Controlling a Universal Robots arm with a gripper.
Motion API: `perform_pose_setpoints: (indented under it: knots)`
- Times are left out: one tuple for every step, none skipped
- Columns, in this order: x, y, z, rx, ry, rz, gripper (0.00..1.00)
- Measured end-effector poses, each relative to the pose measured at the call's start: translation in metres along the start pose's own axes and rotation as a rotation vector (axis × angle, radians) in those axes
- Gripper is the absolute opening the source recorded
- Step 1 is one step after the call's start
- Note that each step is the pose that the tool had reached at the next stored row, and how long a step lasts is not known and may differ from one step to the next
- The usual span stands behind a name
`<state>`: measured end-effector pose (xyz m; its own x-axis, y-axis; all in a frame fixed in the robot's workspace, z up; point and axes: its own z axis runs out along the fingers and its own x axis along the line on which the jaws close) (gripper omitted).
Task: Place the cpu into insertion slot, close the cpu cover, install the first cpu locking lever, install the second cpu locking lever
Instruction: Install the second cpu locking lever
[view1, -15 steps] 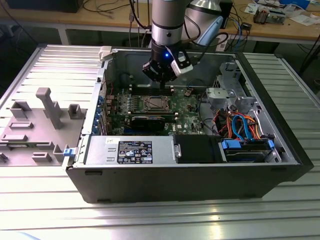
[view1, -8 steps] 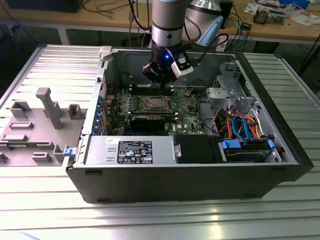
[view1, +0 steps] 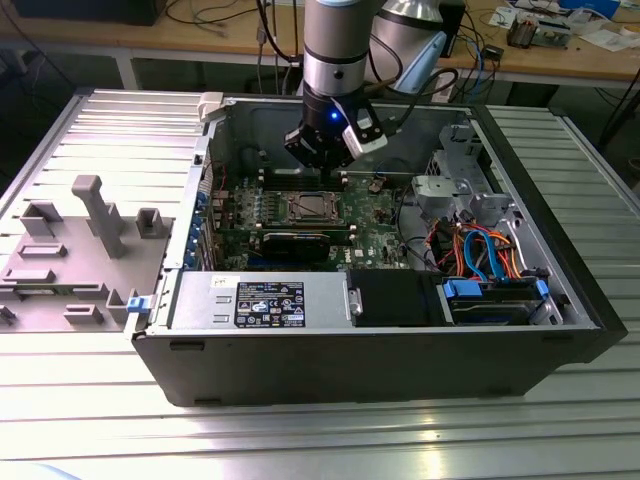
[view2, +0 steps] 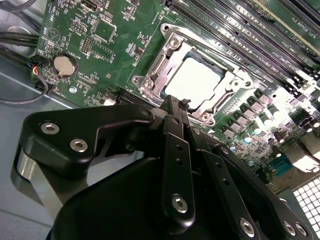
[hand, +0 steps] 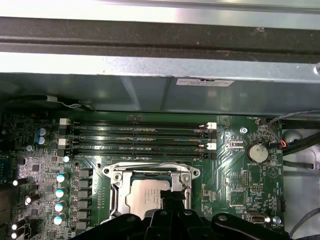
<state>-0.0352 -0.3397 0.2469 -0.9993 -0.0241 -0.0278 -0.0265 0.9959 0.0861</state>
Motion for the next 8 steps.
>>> perform_pose_setpoints:
  knots:
    - [0.0, -0.0001, 0.0, 0.0, 0.0, 0.0, 0.11]
    - [0.0, -0.0002, 0.0, 0.0, -0.0001, 0.0, 0.11]
    - [0.0, -0.0002, 0.0, 0.0, 0.0, 0.0, 0.11]
    - [0.0, -0.0002, -0.0001, 0.0, 0.0, 0.0, 0.11]
    - [0.0, -0.0002, -0.0005, 0.0, 0.0, 0.0, 0.11]
    - [-0.0001, -0.0002, -0.0008, 0.0, 0.0, 0.0, 0.11]
    - [0.0, -0.0002, -0.0012, 0.0003, 0.0001, 0.0, 0.11]
    - [0.0, -0.0001, -0.0017, 0.0003, 0.0001, 0.0, 0.11]
